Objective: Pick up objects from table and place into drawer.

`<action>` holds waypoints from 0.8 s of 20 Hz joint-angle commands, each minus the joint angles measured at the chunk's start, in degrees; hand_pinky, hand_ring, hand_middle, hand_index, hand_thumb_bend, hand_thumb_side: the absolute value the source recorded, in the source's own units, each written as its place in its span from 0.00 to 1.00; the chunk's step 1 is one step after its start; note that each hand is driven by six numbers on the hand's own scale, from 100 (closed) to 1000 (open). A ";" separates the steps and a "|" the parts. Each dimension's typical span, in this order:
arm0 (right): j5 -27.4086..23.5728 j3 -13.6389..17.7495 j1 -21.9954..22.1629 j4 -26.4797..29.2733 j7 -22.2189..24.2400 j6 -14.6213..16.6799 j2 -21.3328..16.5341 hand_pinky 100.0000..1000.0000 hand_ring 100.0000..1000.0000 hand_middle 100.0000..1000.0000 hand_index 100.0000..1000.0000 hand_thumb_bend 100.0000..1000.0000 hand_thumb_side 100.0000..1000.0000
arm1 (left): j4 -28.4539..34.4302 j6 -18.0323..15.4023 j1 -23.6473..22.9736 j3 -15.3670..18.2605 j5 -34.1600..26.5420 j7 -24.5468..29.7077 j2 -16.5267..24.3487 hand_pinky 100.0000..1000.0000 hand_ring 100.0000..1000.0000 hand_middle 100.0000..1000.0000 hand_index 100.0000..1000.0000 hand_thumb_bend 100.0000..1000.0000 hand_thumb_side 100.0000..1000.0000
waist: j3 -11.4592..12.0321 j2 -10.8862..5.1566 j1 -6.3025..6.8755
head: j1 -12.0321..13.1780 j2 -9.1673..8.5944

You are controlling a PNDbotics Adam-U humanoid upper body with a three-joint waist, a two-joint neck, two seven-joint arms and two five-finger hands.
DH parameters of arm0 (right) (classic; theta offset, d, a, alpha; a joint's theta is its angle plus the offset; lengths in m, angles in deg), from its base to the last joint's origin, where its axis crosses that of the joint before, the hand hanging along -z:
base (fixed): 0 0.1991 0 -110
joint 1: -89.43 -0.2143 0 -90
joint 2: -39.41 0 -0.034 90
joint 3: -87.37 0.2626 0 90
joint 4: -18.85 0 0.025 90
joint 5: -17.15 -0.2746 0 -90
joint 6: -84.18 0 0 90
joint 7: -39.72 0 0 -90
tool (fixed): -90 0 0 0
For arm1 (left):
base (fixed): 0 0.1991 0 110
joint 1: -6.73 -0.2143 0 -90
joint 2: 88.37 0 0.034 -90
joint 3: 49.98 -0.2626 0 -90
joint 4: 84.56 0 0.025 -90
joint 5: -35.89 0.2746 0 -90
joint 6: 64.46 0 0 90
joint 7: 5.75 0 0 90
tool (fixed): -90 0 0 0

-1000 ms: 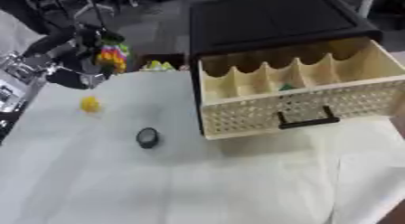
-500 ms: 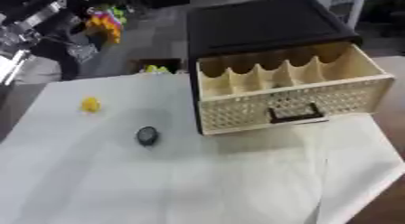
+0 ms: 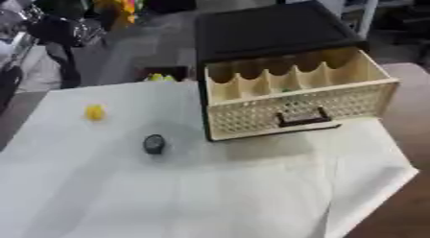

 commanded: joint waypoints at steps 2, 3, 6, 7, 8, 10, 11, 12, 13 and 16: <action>0.47 -0.13 -0.87 0.94 -0.14 -0.27 0.04 0.03 0.22 0.20 0.52 0.90 0.86 | 1.45 -3.44 1.89 -0.38 -1.41 4.77 -0.39 0.00 0.23 0.19 0.79 0.00 0.20 | -0.07 -1.19 -0.36 | 0.04 0.17; 0.48 -0.16 -0.93 0.94 -0.17 -0.28 0.15 0.04 0.22 0.20 0.52 0.90 0.86 | 1.48 -3.37 2.01 -0.57 -1.42 4.79 -0.75 0.00 0.23 0.19 0.79 0.00 0.19 | -0.10 -1.25 -0.34 | 0.02 0.05; 0.48 -0.20 -1.06 0.94 -0.24 -0.32 0.46 0.04 0.22 0.20 0.52 0.90 0.87 | 1.29 -3.33 2.28 -0.96 -1.26 4.74 -1.63 0.00 0.23 0.19 0.78 0.00 0.19 | -0.25 -1.37 -0.30 | -0.14 -0.33; 0.47 -0.21 -1.10 0.94 -0.28 -0.34 0.60 0.04 0.22 0.20 0.52 0.89 0.87 | 1.12 -3.30 2.38 -1.08 -1.14 4.74 -2.01 0.00 0.23 0.19 0.78 0.00 0.19 | -0.36 -1.40 -0.29 | -0.19 -0.45; 0.45 -0.24 -1.14 0.94 -0.31 -0.37 0.73 0.05 0.22 0.20 0.52 0.89 0.87 | 0.88 -3.29 2.49 -1.18 -0.97 4.75 -2.35 0.00 0.23 0.19 0.78 0.00 0.19 | -0.44 -1.42 -0.29 | -0.21 -0.54; 0.44 -0.30 -1.25 0.94 -0.34 -0.38 0.97 0.05 0.22 0.20 0.52 0.89 0.87 | 0.35 -3.64 2.70 -1.48 -0.35 4.65 -2.94 0.00 0.23 0.19 0.78 0.00 0.19 | -0.72 -1.46 -0.25 | -0.19 -0.78; 0.43 -0.31 -1.31 0.94 -0.38 -0.34 1.07 0.05 0.22 0.20 0.52 0.89 0.88 | 0.08 -4.07 2.77 -1.68 0.06 4.47 -3.14 0.00 0.23 0.19 0.78 0.00 0.19 | -0.88 -1.47 -0.20 | -0.20 -0.91; 0.43 -0.33 -1.36 0.94 -0.42 -0.32 1.17 0.06 0.22 0.20 0.52 0.89 0.88 | -0.22 -4.58 2.78 -1.88 0.52 4.20 -3.29 0.00 0.23 0.19 0.78 0.00 0.19 | -1.03 -1.48 -0.14 | -0.21 -0.98; 0.43 -0.37 -1.43 0.94 -0.43 -0.29 1.25 0.06 0.22 0.20 0.52 0.89 0.88 | -0.55 -5.09 2.76 -2.09 0.93 3.93 -3.40 0.00 0.23 0.19 0.78 0.00 0.19 | -1.17 -1.47 -0.06 | -0.23 -1.04; 0.41 -0.47 -1.60 0.94 -0.41 -0.26 1.50 0.06 0.22 0.20 0.52 0.88 0.89 | -2.03 -6.54 2.58 -2.65 2.07 3.36 -3.65 0.00 0.23 0.19 0.78 0.00 0.19 | -1.55 -1.42 0.26 | -0.49 -1.17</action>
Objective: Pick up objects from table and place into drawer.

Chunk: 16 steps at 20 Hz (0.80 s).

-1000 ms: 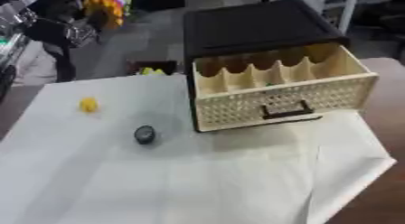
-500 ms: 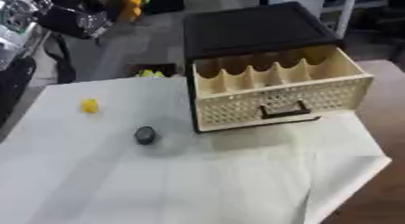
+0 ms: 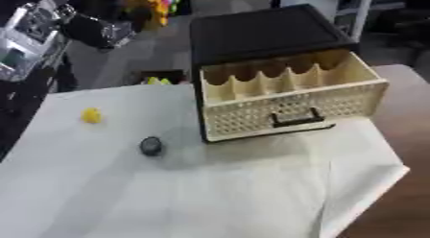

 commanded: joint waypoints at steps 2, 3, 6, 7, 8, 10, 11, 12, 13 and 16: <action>0.23 -0.22 -1.20 0.94 -0.05 0.07 0.02 0.07 0.22 0.20 0.52 0.88 0.89 | -1.66 -6.67 1.24 -0.27 1.60 4.05 0.07 0.00 0.23 0.19 0.78 0.00 0.18 | -0.33 -0.91 -0.03 | -0.32 -0.77; 0.23 -0.23 -1.25 0.94 -0.03 0.08 0.08 0.07 0.22 0.21 0.52 0.88 0.90 | -2.07 -7.05 1.25 -0.33 1.85 4.03 -0.11 0.00 0.23 0.19 0.78 0.00 0.18 | -0.41 -0.88 0.02 | -0.32 -0.83; 0.20 -0.29 -1.72 0.94 -0.08 0.22 0.50 0.08 0.23 0.21 0.52 0.88 0.91 | -3.44 -8.24 1.48 -0.58 3.12 4.07 -1.13 0.00 0.23 0.19 0.78 0.00 0.18 | -1.16 -0.56 0.34 | -0.01 -1.42; 0.18 -0.32 -1.82 0.94 -0.07 0.25 0.62 0.08 0.23 0.21 0.52 0.88 0.91 | -4.00 -8.55 1.57 -0.57 3.58 4.04 -1.46 0.00 0.23 0.19 0.77 0.00 0.18 | -1.35 -0.48 0.42 | 0.15 -1.55; 0.15 -0.36 -1.92 0.94 -0.05 0.27 0.77 0.08 0.22 0.21 0.52 0.88 0.91 | -4.66 -8.79 1.67 -0.51 4.18 4.00 -1.89 0.00 0.23 0.19 0.77 0.00 0.18 | -1.57 -0.39 0.51 | 0.39 -1.68; 0.08 -0.44 -2.07 0.94 0.00 0.30 1.04 0.08 0.22 0.21 0.52 0.87 0.92 | -6.08 -9.21 1.89 -0.31 5.55 3.89 -2.74 0.00 0.23 0.19 0.77 0.00 0.18 | -1.95 -0.26 0.70 | 0.82 -1.83; 0.06 -0.45 -2.09 0.94 0.00 0.29 1.14 0.09 0.22 0.21 0.52 0.87 0.92 | -6.72 -9.43 1.99 -0.21 6.08 3.82 -3.15 0.00 0.23 0.19 0.77 0.00 0.18 | -2.08 -0.23 0.76 | 0.96 -1.87; 0.03 -0.45 -2.11 0.94 0.00 0.29 1.24 0.09 0.22 0.21 0.52 0.87 0.92 | -7.46 -9.51 2.11 -0.03 6.62 3.77 -3.54 0.00 0.22 0.19 0.77 0.00 0.18 | -2.23 -0.17 0.86 | 1.12 -1.94; 0.01 -0.46 -2.15 0.94 0.00 0.29 1.33 0.09 0.22 0.21 0.52 0.87 0.93 | -8.15 -9.54 2.26 0.20 7.18 3.67 -3.91 0.00 0.22 0.19 0.76 0.00 0.18 | -2.36 -0.11 0.95 | 1.27 -2.04; 0.02 -0.47 -2.28 0.94 0.00 0.31 1.56 0.10 0.23 0.21 0.52 0.87 0.93 | -9.98 -9.79 2.62 0.78 8.65 3.11 -4.81 0.00 0.22 0.19 0.76 0.00 0.18 | -2.74 0.05 1.27 | 1.67 -2.37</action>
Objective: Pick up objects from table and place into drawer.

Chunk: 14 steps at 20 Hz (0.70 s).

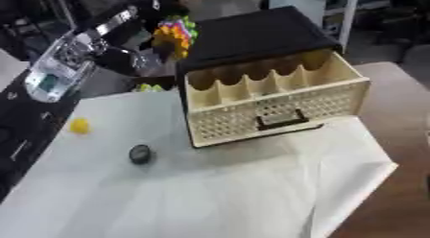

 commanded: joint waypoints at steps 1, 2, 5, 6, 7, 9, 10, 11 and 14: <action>0.01 -0.11 -1.29 0.94 -0.01 0.15 -0.11 0.10 0.23 0.21 0.52 0.87 0.94 | -1.28 -7.01 2.00 1.22 1.50 5.82 0.02 0.00 0.22 0.19 0.76 0.00 0.18 | -0.21 -0.66 -0.20 | 0.52 -0.95; -0.02 -0.13 -1.36 0.94 -0.03 0.18 -0.05 0.10 0.23 0.21 0.52 0.87 0.94 | -1.71 -7.20 2.13 1.33 1.84 5.63 -0.19 0.00 0.22 0.19 0.76 0.00 0.18 | -0.37 -0.56 -0.07 | 0.64 -1.08; -0.08 -0.17 -1.58 0.94 -0.04 0.28 0.09 0.10 0.22 0.21 0.52 0.87 0.94 | -2.47 -8.10 2.56 1.53 2.30 4.79 -0.64 0.00 0.22 0.19 0.76 0.00 0.18 | -0.91 -0.23 0.36 | 0.93 -1.50; -0.10 -0.20 -1.67 0.94 0.00 0.31 0.13 0.10 0.22 0.21 0.52 0.86 0.95 | -2.60 -8.45 2.66 1.58 2.42 4.39 -0.73 0.00 0.22 0.19 0.76 0.00 0.18 | -1.15 -0.12 0.52 | 1.07 -1.66; -0.12 -0.23 -1.76 0.94 0.03 0.35 0.18 0.10 0.22 0.21 0.52 0.86 0.95 | -2.72 -8.77 2.74 1.62 2.61 3.97 -0.78 0.00 0.22 0.19 0.76 0.00 0.18 | -1.36 -0.02 0.65 | 1.24 -1.80; -0.13 -0.24 -1.89 0.94 0.05 0.42 0.24 0.10 0.22 0.21 0.52 0.86 0.95 | -2.94 -9.43 2.80 1.58 3.23 3.32 -0.91 0.00 0.22 0.19 0.76 0.00 0.18 | -1.74 0.17 0.83 | 1.56 -1.98; -0.15 -0.22 -1.90 0.94 0.03 0.43 0.27 0.10 0.22 0.21 0.52 0.86 0.94 | -3.06 -9.73 2.82 1.51 3.60 3.11 -1.03 0.00 0.23 0.19 0.76 0.00 0.16 | -1.82 0.24 0.88 | 1.63 -1.99; -0.17 -0.21 -1.90 0.94 0.03 0.42 0.33 0.10 0.22 0.21 0.52 0.86 0.95 | -3.15 -10.00 2.84 1.45 3.93 2.91 -1.17 0.00 0.23 0.19 0.76 0.00 0.18 | -1.86 0.28 0.90 | 1.69 -1.98; -0.28 -0.29 -1.99 0.94 0.14 0.46 0.60 0.10 0.22 0.21 0.52 0.86 0.95 | -3.40 -10.56 2.96 1.32 4.53 2.37 -1.63 0.00 0.24 0.21 0.77 0.00 0.18 | -1.99 0.39 0.98 | 1.87 -2.16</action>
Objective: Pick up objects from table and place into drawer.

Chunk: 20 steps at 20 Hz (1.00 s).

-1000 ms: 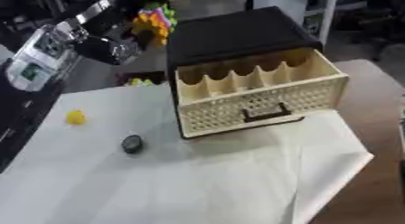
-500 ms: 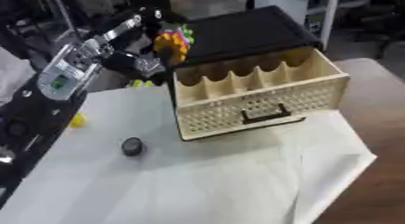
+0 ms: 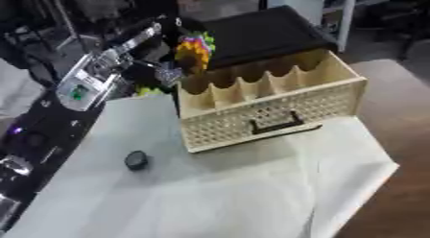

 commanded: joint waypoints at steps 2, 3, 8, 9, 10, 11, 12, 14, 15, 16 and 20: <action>-0.29 -0.03 -1.07 0.94 0.18 0.24 0.13 0.11 0.22 0.21 0.52 0.86 0.95 | -0.03 -7.26 1.58 0.57 0.89 5.64 0.39 0.00 0.27 0.24 0.79 0.00 0.17 | -0.20 -0.62 -0.44 | 0.44 -0.81; -0.31 -0.03 -1.11 0.94 0.18 0.28 0.17 0.11 0.22 0.21 0.52 0.86 0.95 | -0.30 -7.39 1.58 0.60 1.21 5.58 0.25 0.00 0.28 0.25 0.79 0.00 0.17 | -0.30 -0.59 -0.45 | 0.51 -0.86; -0.33 0.17 -1.07 0.94 -0.03 0.34 0.26 0.11 0.22 0.21 0.52 0.86 0.96 | -0.96 -8.42 1.27 0.55 2.25 5.39 0.10 0.03 0.31 0.27 0.81 0.00 0.17 | -0.43 -0.53 -0.47 | 0.36 -0.90; -0.34 0.18 -1.06 0.94 -0.05 0.34 0.29 0.11 0.22 0.21 0.52 0.86 0.96 | -1.01 -8.54 1.19 0.53 2.37 5.40 0.14 0.03 0.31 0.27 0.81 0.00 0.17 | -0.42 -0.54 -0.47 | 0.30 -0.88; -0.35 0.19 -1.05 0.94 -0.06 0.35 0.33 0.11 0.22 0.21 0.52 0.86 0.96 | -1.04 -8.65 1.10 0.52 2.51 5.42 0.20 0.08 0.36 0.32 0.82 0.00 0.20 | -0.41 -0.53 -0.47 | 0.23 -0.90; -0.36 0.21 -1.03 0.94 -0.08 0.37 0.38 0.12 0.22 0.21 0.52 0.86 0.96 | -1.07 -8.76 1.02 0.53 2.70 5.44 0.26 0.09 0.38 0.34 0.82 0.00 0.21 | -0.40 -0.53 -0.48 | 0.18 -0.93; -0.38 0.24 -1.02 0.94 -0.12 0.38 0.42 0.12 0.23 0.21 0.52 0.86 0.97 | -1.09 -8.88 0.93 0.56 2.93 5.45 0.32 0.12 0.40 0.36 0.83 0.00 0.22 | -0.41 -0.51 -0.50 | 0.14 -0.95; -0.43 0.29 -1.03 0.94 -0.20 0.42 0.48 0.12 0.23 0.21 0.52 0.86 0.97 | -1.17 -9.18 0.75 0.59 3.56 5.54 0.38 0.17 0.45 0.40 0.85 0.00 0.26 | -0.41 -0.48 -0.54 | 0.11 -0.90; -0.44 0.31 -1.04 0.94 -0.23 0.44 0.50 0.12 0.23 0.21 0.52 0.86 0.97 | -1.22 -9.36 0.66 0.59 3.92 5.64 0.39 0.19 0.47 0.42 0.86 0.00 0.27 | -0.40 -0.47 -0.56 | 0.11 -0.85; -0.46 0.31 -1.04 0.94 -0.24 0.46 0.53 0.12 0.23 0.21 0.52 0.86 0.97 | -1.28 -9.57 0.55 0.56 4.26 5.79 0.37 0.22 0.50 0.45 0.86 0.00 0.29 | -0.39 -0.45 -0.58 | 0.11 -0.79; -0.52 0.33 -1.04 0.94 -0.29 0.49 0.58 0.12 0.23 0.21 0.52 0.86 0.97 | -1.45 -10.41 0.27 0.64 5.31 6.02 0.39 0.27 0.55 0.50 0.87 0.00 0.31 | -0.34 -0.44 -0.60 | 0.07 -0.71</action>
